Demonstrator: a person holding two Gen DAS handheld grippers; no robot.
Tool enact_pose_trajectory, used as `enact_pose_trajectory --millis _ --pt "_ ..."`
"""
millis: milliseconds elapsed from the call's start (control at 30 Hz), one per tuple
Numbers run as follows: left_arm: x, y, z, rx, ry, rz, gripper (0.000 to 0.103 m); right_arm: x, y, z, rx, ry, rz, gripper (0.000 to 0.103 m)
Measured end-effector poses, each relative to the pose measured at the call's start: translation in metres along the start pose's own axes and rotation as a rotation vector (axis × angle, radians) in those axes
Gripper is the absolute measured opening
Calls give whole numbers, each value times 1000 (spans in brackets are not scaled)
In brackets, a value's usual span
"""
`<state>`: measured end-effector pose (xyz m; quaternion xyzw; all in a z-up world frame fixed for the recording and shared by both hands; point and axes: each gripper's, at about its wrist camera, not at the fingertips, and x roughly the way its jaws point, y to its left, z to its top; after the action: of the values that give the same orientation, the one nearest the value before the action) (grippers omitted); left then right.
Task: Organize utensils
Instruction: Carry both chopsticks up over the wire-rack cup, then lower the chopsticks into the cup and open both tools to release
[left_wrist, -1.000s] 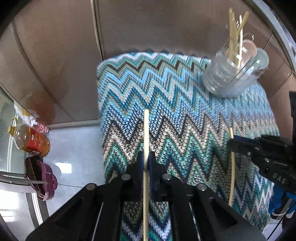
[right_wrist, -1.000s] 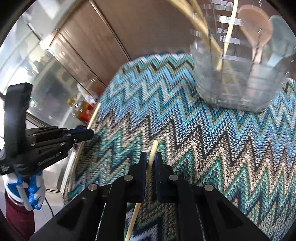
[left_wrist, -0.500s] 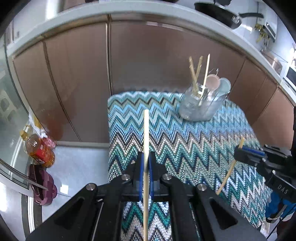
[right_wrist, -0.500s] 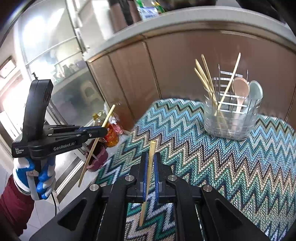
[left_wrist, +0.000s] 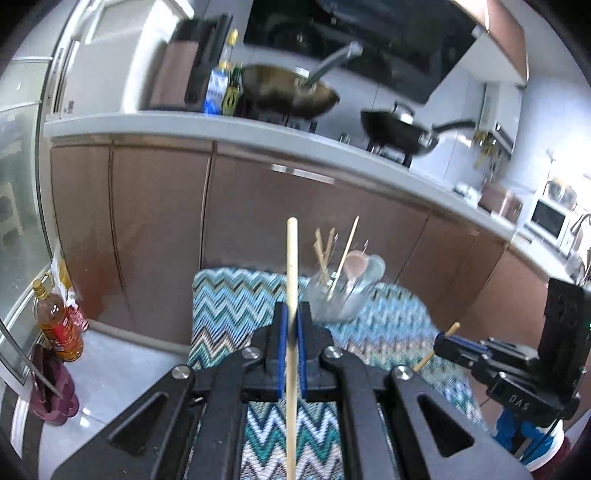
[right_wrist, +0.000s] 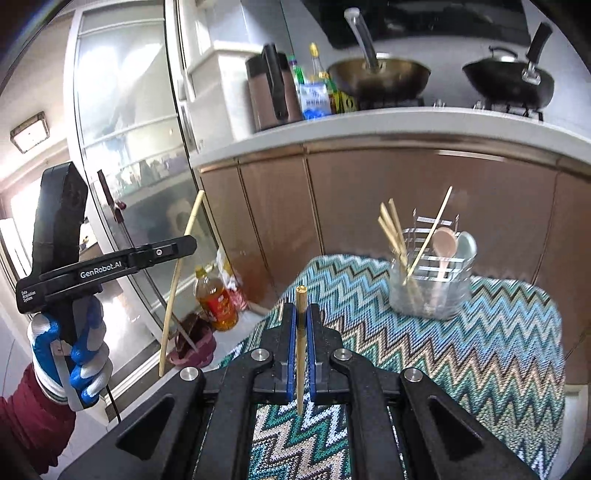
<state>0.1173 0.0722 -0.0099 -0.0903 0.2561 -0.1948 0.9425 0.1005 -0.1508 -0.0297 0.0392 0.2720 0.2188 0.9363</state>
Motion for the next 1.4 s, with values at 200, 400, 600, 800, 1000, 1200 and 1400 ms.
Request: enact_pose_trajectory --millis 200,400,600,800,1000,1200,1400 --pt "-36 -24 9 8 -140 3 5 -37 3 11 -9 -84 -17 5" --pt "-51 -51 21 35 -241 16 5 -55 1 26 -23 -144 -38 5" --pt "-37 -72 39 43 -300 15 5 -62 -14 56 -42 -212 -75 5" --pt "1 -85 60 34 -315 -7 5 -49 -39 84 -44 -258 -108 5" --pt "58 -96 87 -14 -336 -24 5 -27 -71 110 -40 -300 -135 5" --pt "125 -103 101 -46 -340 -15 5 5 -101 119 -46 -296 -158 5" --pt "183 -106 104 -42 -381 47 5 46 -131 117 -26 -267 -147 5"
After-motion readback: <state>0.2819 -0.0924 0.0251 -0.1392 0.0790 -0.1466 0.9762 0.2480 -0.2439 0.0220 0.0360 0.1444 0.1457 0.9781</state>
